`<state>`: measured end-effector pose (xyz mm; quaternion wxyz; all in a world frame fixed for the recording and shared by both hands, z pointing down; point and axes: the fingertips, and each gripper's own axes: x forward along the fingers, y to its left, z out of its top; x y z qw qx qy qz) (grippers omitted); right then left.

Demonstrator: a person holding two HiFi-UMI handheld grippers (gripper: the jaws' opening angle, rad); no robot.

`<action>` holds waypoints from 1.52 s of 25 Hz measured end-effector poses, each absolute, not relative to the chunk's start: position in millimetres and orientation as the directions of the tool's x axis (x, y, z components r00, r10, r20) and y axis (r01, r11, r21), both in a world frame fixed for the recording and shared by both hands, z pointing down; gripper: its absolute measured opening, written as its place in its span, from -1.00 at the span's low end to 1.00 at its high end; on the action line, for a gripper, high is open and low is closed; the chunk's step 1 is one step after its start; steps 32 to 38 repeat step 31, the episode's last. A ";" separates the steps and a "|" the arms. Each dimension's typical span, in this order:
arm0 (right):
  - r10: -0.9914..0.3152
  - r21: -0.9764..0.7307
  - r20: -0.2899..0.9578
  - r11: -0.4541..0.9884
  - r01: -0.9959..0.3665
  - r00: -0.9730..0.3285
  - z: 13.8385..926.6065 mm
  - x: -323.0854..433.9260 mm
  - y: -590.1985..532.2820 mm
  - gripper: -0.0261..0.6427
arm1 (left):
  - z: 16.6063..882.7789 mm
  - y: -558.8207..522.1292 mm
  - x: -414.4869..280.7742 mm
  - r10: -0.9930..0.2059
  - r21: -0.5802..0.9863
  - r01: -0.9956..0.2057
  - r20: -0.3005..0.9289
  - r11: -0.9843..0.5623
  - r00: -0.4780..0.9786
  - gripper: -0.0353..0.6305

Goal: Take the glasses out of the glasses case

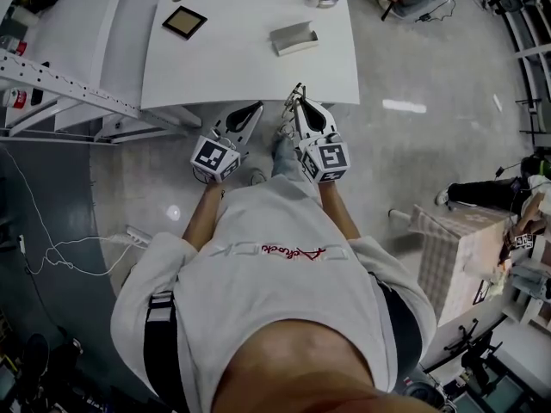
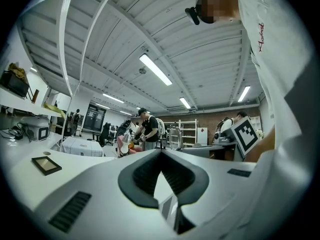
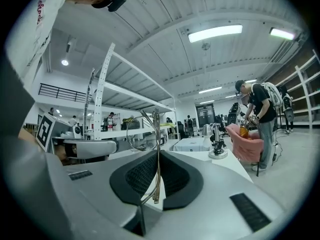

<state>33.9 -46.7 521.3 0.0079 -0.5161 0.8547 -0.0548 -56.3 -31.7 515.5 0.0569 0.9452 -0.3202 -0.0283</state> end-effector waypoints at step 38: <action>-0.896 -0.050 0.008 0.444 -0.895 -0.444 502.8 49.5 1.0 -0.83 | 500.7 10.6 -41.3 -0.600 0.081 -0.595 -0.062 -0.800 0.798 -0.82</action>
